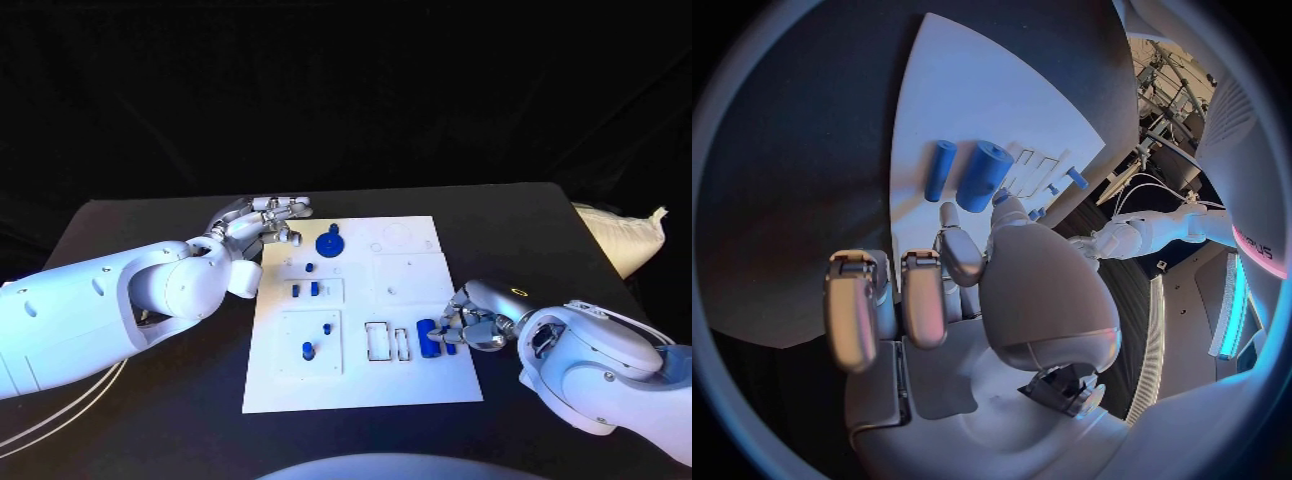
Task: Assemble the parts on the task board
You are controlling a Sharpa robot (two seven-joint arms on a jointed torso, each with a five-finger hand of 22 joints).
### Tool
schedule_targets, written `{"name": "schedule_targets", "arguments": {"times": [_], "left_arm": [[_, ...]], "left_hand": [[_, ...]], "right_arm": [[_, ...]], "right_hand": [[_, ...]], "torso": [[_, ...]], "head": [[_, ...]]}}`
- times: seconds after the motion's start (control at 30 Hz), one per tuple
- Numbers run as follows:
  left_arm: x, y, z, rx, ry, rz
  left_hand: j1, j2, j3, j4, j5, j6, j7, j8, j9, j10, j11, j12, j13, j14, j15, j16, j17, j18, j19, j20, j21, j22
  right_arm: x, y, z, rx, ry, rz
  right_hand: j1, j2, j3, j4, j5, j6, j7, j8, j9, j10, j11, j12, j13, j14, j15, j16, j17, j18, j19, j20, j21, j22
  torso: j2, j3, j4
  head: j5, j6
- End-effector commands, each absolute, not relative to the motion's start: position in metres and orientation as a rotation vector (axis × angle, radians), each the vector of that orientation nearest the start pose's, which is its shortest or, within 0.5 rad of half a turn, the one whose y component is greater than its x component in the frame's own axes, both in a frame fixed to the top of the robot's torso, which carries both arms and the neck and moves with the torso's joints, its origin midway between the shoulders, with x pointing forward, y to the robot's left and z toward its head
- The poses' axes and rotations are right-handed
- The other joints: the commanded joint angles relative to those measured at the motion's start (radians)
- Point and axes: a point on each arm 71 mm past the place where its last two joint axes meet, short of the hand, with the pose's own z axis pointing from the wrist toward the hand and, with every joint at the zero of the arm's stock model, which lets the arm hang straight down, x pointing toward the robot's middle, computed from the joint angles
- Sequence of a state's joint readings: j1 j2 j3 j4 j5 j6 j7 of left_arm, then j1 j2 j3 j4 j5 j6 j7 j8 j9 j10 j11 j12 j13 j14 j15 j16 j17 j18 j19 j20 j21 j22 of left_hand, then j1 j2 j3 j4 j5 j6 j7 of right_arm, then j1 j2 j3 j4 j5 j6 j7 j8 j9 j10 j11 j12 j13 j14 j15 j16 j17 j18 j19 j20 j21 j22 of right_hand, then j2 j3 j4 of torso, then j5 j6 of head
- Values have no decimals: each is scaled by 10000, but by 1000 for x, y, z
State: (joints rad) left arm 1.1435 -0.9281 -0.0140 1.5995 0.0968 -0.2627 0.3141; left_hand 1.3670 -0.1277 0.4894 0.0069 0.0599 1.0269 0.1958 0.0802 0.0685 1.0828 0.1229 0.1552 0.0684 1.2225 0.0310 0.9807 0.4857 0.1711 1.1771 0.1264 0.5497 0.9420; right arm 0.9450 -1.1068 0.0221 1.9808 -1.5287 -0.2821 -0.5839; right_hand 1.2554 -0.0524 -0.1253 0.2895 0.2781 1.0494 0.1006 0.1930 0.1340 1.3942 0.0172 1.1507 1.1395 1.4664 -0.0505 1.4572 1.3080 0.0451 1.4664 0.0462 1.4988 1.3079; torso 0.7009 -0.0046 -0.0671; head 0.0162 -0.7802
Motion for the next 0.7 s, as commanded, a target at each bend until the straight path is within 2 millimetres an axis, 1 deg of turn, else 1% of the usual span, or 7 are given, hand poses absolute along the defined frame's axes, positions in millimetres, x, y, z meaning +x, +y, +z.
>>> {"name": "schedule_targets", "arguments": {"times": [0.03, 0.2, 0.27, 0.53, 0.63, 0.7], "left_arm": [[467, 226, -196, -13137, 14903, -15830], [467, 226, -196, -13139, 14910, -15832], [467, 226, -196, -13142, 14912, -15829], [467, 226, -196, -13149, 14916, -15819], [466, 227, -196, -13153, 14916, -15812], [466, 227, -196, -13155, 14918, -15810]], "left_hand": [[48, 43, -14, -18, -28, -62, 1, 23, -13, -72, 3, 61, -10, -93, 2, 53, -15, 108, 51, 22, -34, -13], [48, 43, -14, -18, -28, -62, 1, 23, -13, -72, 3, 61, -10, -93, 2, 53, -15, 108, 51, 22, -34, -13], [48, 43, -14, -18, -28, -62, 1, 23, -13, -72, 3, 61, -10, -93, 2, 53, -15, 108, 51, 22, -34, -13], [48, 43, -14, -18, -28, -62, 1, 23, -13, -72, 3, 61, -10, -93, 2, 53, -15, 108, 51, 22, -34, -13], [48, 43, -14, -18, -28, -62, 1, 23, -13, -72, 3, 61, -10, -93, 2, 53, -15, 108, 51, 22, -34, -13], [48, 43, -14, -18, -28, -62, 1, 23, -13, -72, 3, 61, -10, -93, 2, 53, -15, 108, 51, 22, -34, -13]], "right_arm": [[359, -214, -236, 464, 19895, 3724], [359, -209, -240, 371, 19977, 3808], [359, -206, -242, 314, 20024, 3843], [359, -201, -251, 158, 20276, 3861], [360, -199, -255, 140, 20381, 3849], [360, -199, -256, 157, 20422, 3857]], "right_hand": [[14, 110, -58, -8, 65, -54, -7, 51, 22, -47, 5, 50, 68, 646, -24, 69, 406, -188, 500, 77, 44, 1573], [58, 150, -88, -10, 113, -43, -13, 93, 50, -46, 0, 81, 135, 649, -27, 80, 428, -189, 500, 77, 46, 1577], [100, 181, -113, -13, 152, -25, -22, 132, 77, -45, -6, 105, 189, 651, -31, 88, 445, -191, 504, 75, 53, 1588], [240, 305, -193, -16, 323, 69, -67, 289, 197, -33, -43, 167, 358, 657, -57, 110, 493, -193, 506, 59, 63, 1605], [299, 366, -217, -21, 426, 101, -86, 349, 250, -27, -59, 182, 416, 660, -70, 120, 514, -195, 508, 49, 68, 1614], [335, 403, -227, -23, 471, 127, -98, 386, 281, -24, -68, 185, 442, 662, -77, 124, 524, -195, 508, 43, 69, 1615]], "torso": [[7, -2, -5], [0, -7, 7], [6, -4, 19], [8, -11, 37], [4, -16, 25], [7, -17, 27]], "head": [[26, -22], [26, -48], [34, -54], [60, -74], [72, -76], [77, -81]]}}
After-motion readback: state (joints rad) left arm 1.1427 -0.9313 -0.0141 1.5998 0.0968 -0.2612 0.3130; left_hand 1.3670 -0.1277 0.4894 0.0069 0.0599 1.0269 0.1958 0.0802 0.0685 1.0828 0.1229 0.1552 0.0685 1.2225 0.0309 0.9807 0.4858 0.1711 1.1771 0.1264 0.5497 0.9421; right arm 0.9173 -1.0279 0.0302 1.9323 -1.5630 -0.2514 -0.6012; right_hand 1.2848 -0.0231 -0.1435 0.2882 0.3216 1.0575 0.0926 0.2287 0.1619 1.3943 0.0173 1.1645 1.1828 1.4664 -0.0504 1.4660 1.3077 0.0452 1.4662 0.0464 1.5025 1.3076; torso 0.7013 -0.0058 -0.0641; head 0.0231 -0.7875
